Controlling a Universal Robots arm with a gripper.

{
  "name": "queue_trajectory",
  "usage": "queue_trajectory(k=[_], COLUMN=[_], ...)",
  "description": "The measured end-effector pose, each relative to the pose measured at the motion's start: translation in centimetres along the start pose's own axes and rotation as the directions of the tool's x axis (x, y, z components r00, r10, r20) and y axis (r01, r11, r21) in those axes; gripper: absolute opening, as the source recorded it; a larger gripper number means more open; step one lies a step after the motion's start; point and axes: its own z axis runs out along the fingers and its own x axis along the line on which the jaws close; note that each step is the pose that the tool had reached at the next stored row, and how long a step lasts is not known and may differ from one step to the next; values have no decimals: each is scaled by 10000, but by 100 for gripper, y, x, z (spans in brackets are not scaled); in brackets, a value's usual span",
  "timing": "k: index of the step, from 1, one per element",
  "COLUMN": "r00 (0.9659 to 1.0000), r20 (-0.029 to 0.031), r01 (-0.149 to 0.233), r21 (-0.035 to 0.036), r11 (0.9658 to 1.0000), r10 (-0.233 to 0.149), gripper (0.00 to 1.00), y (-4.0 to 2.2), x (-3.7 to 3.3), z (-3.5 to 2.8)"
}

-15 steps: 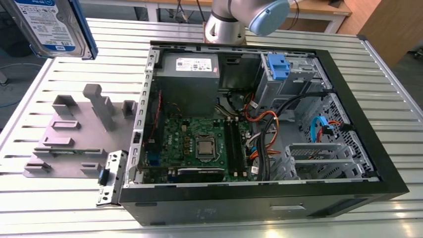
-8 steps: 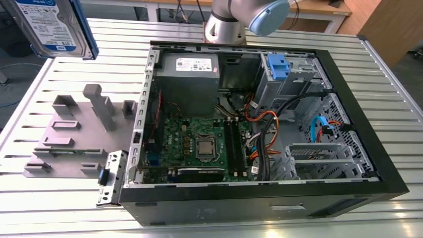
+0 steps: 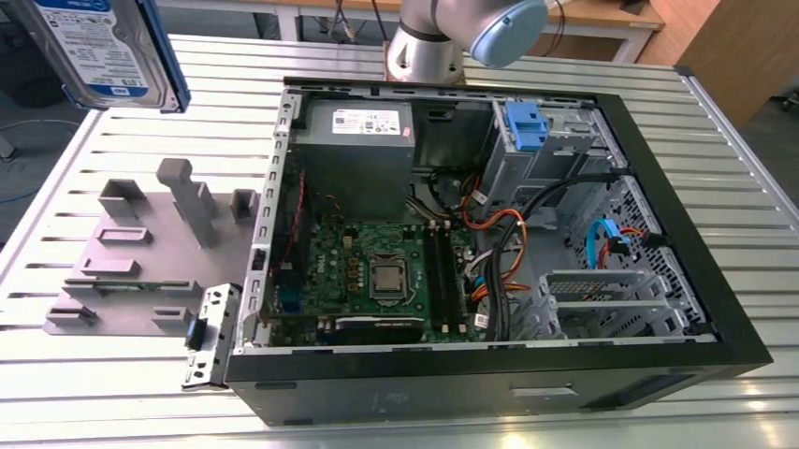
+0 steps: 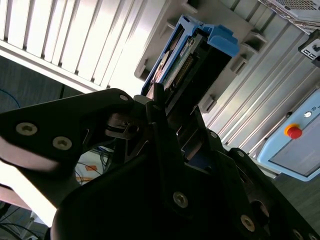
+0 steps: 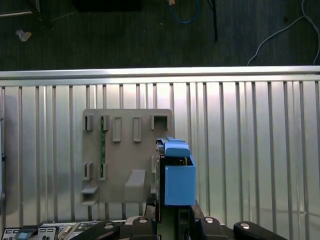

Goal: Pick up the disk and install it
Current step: 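Pick up the disk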

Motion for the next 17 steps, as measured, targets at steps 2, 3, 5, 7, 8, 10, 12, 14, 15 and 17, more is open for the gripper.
queue_trajectory(k=[2, 3, 5, 7, 8, 10, 12, 14, 15, 17], r00=[10000, 10000, 10000, 10000, 10000, 10000, 10000, 10000, 10000, 10000], r20=[0, -1, 0, -1, -1, 0, 0, 0, 0, -1], r01=[0, 0, 0, 0, 0, 0, -2, -1, -1, -1], r21=[0, 0, 0, 0, 1, -1, 0, 0, 0, -1], r11=[10000, 10000, 10000, 10000, 10000, 10000, 10000, 10000, 10000, 10000], r10=[0, 0, 0, 0, 0, 0, 2, 1, 1, 1], gripper=[35, 35, 35, 35, 35, 35, 35, 35, 35, 35], y=[-15, -22, -41, -59, -66, -80, -82, -94, -94, -95], x=[-1, -1, -2, -3, -3, -4, -4, -4, -4, -4], z=[0, -1, 0, -1, -1, -1, -1, -1, -1, -2])
